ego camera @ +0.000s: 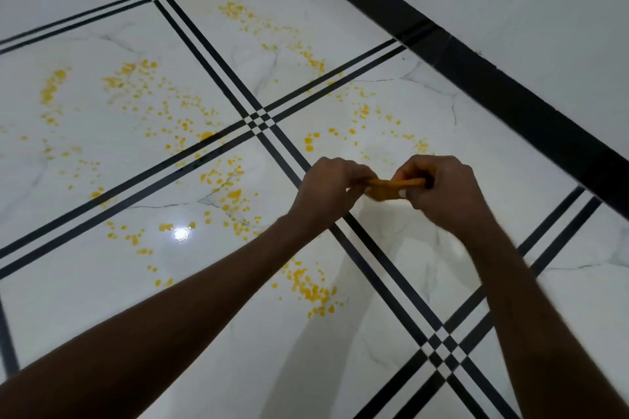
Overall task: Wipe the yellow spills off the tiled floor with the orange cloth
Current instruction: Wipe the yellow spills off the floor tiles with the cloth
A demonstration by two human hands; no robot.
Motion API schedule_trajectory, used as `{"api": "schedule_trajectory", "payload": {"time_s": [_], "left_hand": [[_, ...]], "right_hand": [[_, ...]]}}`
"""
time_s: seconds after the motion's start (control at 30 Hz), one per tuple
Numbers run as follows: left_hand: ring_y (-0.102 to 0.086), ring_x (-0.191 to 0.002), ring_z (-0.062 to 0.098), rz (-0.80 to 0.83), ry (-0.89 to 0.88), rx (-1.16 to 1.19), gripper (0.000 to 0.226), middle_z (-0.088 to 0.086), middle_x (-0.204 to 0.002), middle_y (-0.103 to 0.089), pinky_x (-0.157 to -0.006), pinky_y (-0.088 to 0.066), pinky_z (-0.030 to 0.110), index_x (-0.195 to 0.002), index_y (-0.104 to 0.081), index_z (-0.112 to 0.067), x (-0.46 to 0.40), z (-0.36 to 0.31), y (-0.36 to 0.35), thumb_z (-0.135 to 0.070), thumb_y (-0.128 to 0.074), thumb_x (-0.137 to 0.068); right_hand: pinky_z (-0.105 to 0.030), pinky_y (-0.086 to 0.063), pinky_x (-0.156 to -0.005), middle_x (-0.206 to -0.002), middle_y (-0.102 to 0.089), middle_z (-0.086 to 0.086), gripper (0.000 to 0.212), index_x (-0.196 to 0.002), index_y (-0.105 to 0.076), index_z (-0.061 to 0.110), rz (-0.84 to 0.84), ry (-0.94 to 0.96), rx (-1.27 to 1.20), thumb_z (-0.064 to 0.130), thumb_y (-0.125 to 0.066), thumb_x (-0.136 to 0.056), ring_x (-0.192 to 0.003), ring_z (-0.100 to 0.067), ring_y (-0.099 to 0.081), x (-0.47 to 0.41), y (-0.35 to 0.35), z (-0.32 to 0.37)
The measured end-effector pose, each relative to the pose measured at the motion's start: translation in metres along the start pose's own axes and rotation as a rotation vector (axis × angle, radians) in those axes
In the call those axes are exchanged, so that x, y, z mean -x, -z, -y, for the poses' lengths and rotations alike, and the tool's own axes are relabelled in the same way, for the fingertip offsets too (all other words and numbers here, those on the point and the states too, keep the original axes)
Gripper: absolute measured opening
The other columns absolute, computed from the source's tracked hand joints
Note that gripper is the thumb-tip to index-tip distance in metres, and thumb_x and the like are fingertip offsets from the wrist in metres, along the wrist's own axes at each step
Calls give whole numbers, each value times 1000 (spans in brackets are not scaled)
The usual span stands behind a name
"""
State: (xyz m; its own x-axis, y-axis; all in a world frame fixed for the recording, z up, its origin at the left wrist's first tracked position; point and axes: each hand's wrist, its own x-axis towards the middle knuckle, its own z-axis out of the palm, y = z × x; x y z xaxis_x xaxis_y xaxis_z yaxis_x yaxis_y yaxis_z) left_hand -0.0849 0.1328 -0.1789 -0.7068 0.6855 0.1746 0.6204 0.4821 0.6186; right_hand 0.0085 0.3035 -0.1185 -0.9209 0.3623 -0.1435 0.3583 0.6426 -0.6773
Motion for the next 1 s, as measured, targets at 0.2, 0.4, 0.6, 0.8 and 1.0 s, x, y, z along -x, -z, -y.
{"api": "schedule_trajectory", "payload": {"time_s": [0.2, 0.4, 0.6, 0.8, 1.0], "left_hand": [[-66, -110, 25, 326, 43, -166, 43, 6, -109, -76, -95, -52, 44, -114, -76, -14, 43, 50, -25, -15, -50, -81], [5, -158, 31, 554, 175, -551, 73, 17, -170, 7, -124, -15, 46, -163, -1, -24, 36, 105, -38, -46, -39, -105], [5, -158, 29, 546, 125, -556, 86, 13, -170, 12, -124, -15, 45, -162, 3, -31, 34, 117, -40, -54, -50, -99], [0, -158, 26, 576, 99, -554, 84, 9, -171, 7, -122, -18, 44, -162, -1, -34, 33, 124, -27, -48, -54, -99], [-3, -158, 24, 533, 62, -565, 80, 6, -171, 3, -122, -18, 43, -162, -4, -34, 37, 131, -26, -46, -53, -100]], "right_hand": [[-43, -53, -83, -97, -70, -14, 13, -96, -67, 8, -57, -309, 224, 4, -63, -84, -97, -39, -66, 64, -113, -63], [-56, -23, -124, -169, -26, -17, 65, -161, -30, 21, -1, 180, 647, 45, -38, -101, -156, -37, -25, 10, -155, -118], [-64, -17, -123, -168, -23, -21, 71, -164, -18, 16, -412, -468, 501, 48, -35, -102, -156, -42, -21, 80, -175, -132], [-61, -13, -126, -171, -17, -18, 77, -165, -21, 18, -47, 97, 534, 52, -42, -98, -158, -40, -17, 132, -238, -66], [-61, -22, -123, -167, -28, -20, 72, -162, -27, 16, -308, -127, 558, 49, -38, -100, -153, -41, -28, 19, -176, -126]]}}
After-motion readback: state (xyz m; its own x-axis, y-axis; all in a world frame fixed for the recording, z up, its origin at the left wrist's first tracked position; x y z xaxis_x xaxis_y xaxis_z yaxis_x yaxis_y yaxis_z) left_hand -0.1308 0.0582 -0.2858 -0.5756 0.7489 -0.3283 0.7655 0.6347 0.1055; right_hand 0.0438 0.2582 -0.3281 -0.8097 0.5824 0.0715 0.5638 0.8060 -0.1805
